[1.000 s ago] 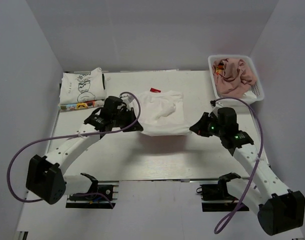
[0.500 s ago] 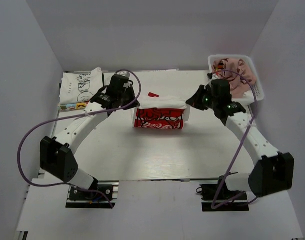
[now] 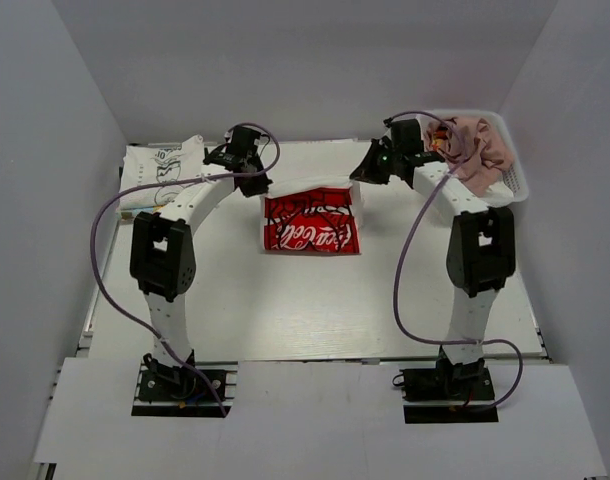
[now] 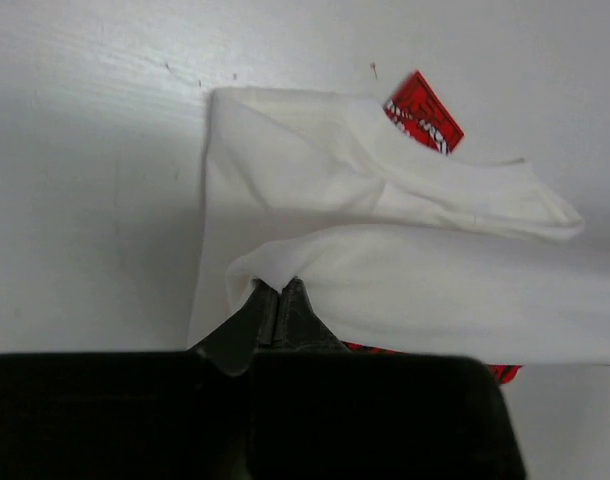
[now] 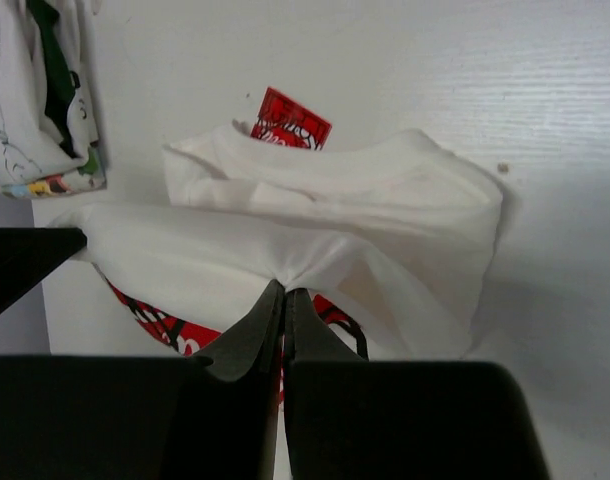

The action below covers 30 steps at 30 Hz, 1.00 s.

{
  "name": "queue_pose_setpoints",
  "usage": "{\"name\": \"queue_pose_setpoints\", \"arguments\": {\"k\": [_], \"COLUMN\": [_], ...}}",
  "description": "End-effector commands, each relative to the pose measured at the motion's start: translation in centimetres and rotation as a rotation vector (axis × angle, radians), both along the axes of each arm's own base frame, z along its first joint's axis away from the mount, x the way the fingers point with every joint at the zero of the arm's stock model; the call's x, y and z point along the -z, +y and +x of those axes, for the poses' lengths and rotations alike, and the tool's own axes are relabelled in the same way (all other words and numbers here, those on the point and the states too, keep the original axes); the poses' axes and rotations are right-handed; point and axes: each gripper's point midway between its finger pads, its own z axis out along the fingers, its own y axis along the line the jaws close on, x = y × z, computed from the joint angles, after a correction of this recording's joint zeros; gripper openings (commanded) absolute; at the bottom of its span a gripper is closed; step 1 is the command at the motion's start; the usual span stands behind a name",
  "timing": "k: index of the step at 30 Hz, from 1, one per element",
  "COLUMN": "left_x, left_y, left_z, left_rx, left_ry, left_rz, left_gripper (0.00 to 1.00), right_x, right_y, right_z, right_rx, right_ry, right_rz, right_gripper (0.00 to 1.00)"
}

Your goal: Fold and stack the t-shirts

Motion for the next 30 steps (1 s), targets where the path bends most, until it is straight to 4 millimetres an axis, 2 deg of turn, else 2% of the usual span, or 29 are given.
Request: {"name": "queue_pose_setpoints", "arguments": {"k": [1, 2, 3, 4, 5, 6, 7, 8, 9, 10, 11, 12, 13, 14, 15, 16, 17, 18, 20, 22, 23, 24, 26, 27, 29, 30], "left_x": [-0.4, -1.0, 0.9, 1.4, 1.3, 0.6, 1.1, 0.5, 0.1, -0.2, -1.0, -1.9, -1.5, -1.5, -1.4, -0.8, -0.1, 0.6, 2.3, 4.0, 4.5, 4.9, 5.2, 6.6, 7.4, 7.7], "left_y": [1.6, 1.2, 1.6, 1.9, 1.4, 1.6, 1.8, 1.6, 1.2, 1.7, 1.8, 1.8, 1.8, 1.7, 1.6, 1.5, 0.9, 0.6, 0.1, 0.1, 0.2, 0.3, 0.4, 0.4, 0.0, 0.0], "left_z": [3.3, 4.2, 5.0, 5.3, 6.0, 6.6, 7.0, 7.5, 7.8, 8.1, 8.3, 8.2, 7.9, 7.7, 7.4, 6.7, 6.1, 5.5, 3.8, 2.6, 2.3, 2.0, 2.1, 2.1, 2.0, 2.2], "left_rx": [-0.038, -0.032, -0.032, -0.035, -0.014, -0.015, 0.002, 0.015, 0.033, 0.035, 0.048, 0.056, 0.071, 0.089, 0.107, 0.13, 0.148, 0.194, 0.241, 0.255, 0.255, 0.255, 0.249, 0.249, 0.275, 0.282], "left_ry": [-0.031, -0.041, -0.01, 0.003, -0.015, -0.038, -0.04, -0.066, -0.087, -0.098, -0.123, -0.141, -0.136, -0.143, -0.142, -0.131, -0.112, -0.098, -0.053, -0.007, 0.007, 0.019, 0.012, 0.041, 0.061, 0.062], "left_rz": [0.002, -0.009, 0.0, -0.006, -0.02, -0.037, -0.033, -0.041, -0.052, -0.045, -0.038, -0.034, -0.033, -0.031, -0.03, -0.029, -0.035, -0.029, 0.001, -0.008, -0.006, -0.004, 0.002, 0.007, -0.004, 0.002], "left_gripper": [0.01, 0.08, 0.32, 0.38, 0.46, 0.79, 0.99, 1.0, 1.0, 1.0, 1.0, 1.0, 1.0, 1.0, 1.0, 1.0, 1.0, 1.0, 1.0, 1.0, 1.0, 1.0, 1.0, 1.0, 1.0, 1.0], "right_x": [-0.6, 1.1, -0.7, 2.3, 2.6, 0.7, 2.6, 2.7, 1.7, 0.9, 1.2, -0.1, 0.9, 1.0, -0.9, -0.7, 0.2, 0.9, 3.0, 3.9, 5.4, 5.5, 7.5, 8.8, 9.6, 10.9], "right_y": [-0.5, -0.8, -0.8, -1.4, -1.3, -1.3, -1.5, -1.3, -1.6, -1.5, -1.4, -1.3, -1.2, -0.7, -0.5, -0.5, -1.0, -0.5, -1.3, -0.6, -0.9, -0.6, -0.6, -1.3, -1.4, -1.9], "right_z": [2.9, 3.6, 4.9, 5.6, 6.1, 7.6, 8.3, 8.6, 9.7, 10.3, 9.7, 9.6, 8.9, 7.8, 7.6, 7.0, 5.8, 5.0, 3.8, 3.0, 2.9, 2.8, 2.1, 1.8, 1.3, 0.1], "right_rx": [0.023, 0.039, 0.051, 0.071, 0.073, 0.075, 0.069, 0.047, 0.051, 0.039, 0.027, 0.001, -0.017, -0.034, -0.062, -0.077, -0.08, -0.111, -0.095, -0.106, -0.096, -0.09, -0.09, -0.076, -0.053, -0.053], "right_ry": [-0.001, 0.038, -0.002, 0.06, 0.057, 0.004, 0.02, -0.003, -0.054, -0.089, -0.074, -0.127, -0.12, -0.136, -0.217, -0.229, -0.217, -0.213, -0.16, -0.141, -0.108, -0.1, -0.033, 0.017, 0.056, 0.097], "right_rz": [0.027, 0.019, 0.027, 0.007, 0.005, 0.017, -0.001, -0.023, -0.062, -0.076, -0.097, -0.116, -0.131, -0.146, -0.165, -0.181, -0.224, -0.249, -0.301, -0.325, -0.357, -0.382, -0.421, -0.461, -0.46, -0.461], "right_gripper": [0.0, 0.0, 0.0, 0.05, 0.24, 0.51, 0.9, 0.9, 0.9, 0.9, 0.9, 0.9, 0.9, 0.9, 0.9, 0.9, 0.9, 0.9, 0.9, 0.9, 0.9, 0.9, 0.9, 0.9, 0.9, 0.9]}}
